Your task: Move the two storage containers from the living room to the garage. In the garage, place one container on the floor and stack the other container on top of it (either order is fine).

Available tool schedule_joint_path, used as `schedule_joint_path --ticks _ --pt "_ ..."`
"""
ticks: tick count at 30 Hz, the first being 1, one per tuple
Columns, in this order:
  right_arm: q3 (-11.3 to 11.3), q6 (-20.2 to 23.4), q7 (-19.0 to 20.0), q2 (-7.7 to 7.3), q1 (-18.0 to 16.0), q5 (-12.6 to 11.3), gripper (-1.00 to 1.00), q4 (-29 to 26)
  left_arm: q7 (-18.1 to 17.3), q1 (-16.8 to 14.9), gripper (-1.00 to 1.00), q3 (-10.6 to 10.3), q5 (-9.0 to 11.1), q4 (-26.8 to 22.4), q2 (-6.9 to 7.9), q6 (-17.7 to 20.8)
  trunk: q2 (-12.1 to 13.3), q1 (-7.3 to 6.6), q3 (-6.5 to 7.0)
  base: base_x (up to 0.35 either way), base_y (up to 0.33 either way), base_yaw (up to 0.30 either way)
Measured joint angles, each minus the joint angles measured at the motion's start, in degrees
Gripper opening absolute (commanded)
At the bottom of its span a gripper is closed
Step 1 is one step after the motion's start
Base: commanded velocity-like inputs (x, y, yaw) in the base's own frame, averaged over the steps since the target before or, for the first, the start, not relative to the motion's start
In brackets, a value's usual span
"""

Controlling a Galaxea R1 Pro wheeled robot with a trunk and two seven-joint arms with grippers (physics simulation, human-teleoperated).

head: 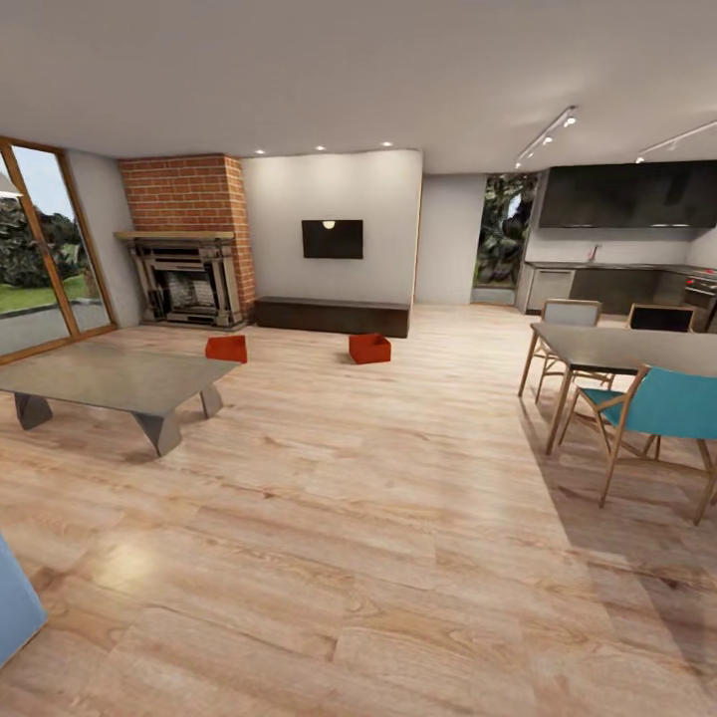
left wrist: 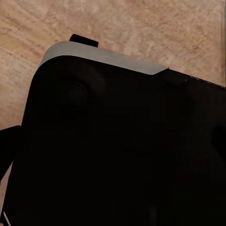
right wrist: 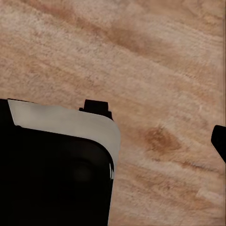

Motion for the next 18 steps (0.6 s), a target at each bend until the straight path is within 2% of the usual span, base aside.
schedule_joint_path --ticks 18 --pt "0.00 0.00 0.00 0.02 0.00 0.00 1.00 -0.01 0.00 0.00 1.00 -0.03 0.00 0.00 0.02 0.13 0.00 0.00 0.00 0.326 0.000 0.000"
